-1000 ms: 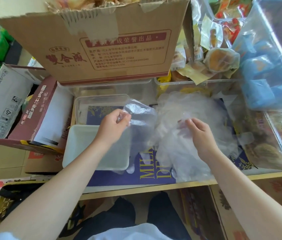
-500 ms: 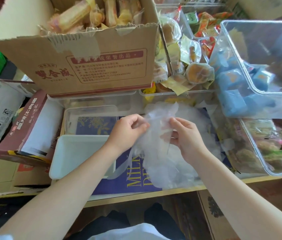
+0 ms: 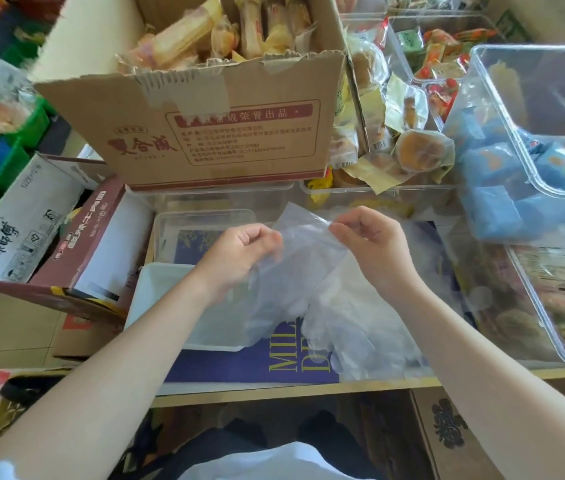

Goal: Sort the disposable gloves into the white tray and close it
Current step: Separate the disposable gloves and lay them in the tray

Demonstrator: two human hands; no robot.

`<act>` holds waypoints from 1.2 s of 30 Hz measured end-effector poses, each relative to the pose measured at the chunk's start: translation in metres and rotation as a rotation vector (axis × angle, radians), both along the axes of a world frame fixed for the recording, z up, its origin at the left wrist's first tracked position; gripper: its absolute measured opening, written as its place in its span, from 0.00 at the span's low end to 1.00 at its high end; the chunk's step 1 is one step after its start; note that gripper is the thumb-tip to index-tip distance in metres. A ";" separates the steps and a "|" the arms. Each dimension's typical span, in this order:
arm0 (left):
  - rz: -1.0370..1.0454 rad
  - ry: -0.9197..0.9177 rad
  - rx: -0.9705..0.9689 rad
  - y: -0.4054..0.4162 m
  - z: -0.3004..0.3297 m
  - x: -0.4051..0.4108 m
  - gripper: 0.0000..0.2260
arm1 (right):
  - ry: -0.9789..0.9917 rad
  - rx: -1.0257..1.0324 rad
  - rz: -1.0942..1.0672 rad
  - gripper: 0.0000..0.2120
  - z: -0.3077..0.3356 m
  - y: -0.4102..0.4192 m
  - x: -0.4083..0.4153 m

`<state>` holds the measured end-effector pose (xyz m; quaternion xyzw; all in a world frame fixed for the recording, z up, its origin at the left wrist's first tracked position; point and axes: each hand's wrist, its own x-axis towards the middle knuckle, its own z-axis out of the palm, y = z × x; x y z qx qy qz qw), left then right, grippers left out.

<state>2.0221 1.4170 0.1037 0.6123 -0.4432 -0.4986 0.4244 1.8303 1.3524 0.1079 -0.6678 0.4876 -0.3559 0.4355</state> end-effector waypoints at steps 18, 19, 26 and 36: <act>0.115 0.703 0.345 0.008 -0.022 0.023 0.16 | -0.707 0.520 0.148 0.03 0.008 0.010 0.027; 0.059 0.718 0.337 0.010 -0.021 0.019 0.20 | -0.687 0.520 0.102 0.04 0.005 0.010 0.030; -0.108 0.881 0.248 0.023 -0.023 0.018 0.30 | -0.578 0.589 0.027 0.06 -0.004 0.015 0.038; -0.141 0.228 0.090 0.031 0.002 0.043 0.22 | -0.232 0.309 -0.328 0.05 -0.003 0.015 0.025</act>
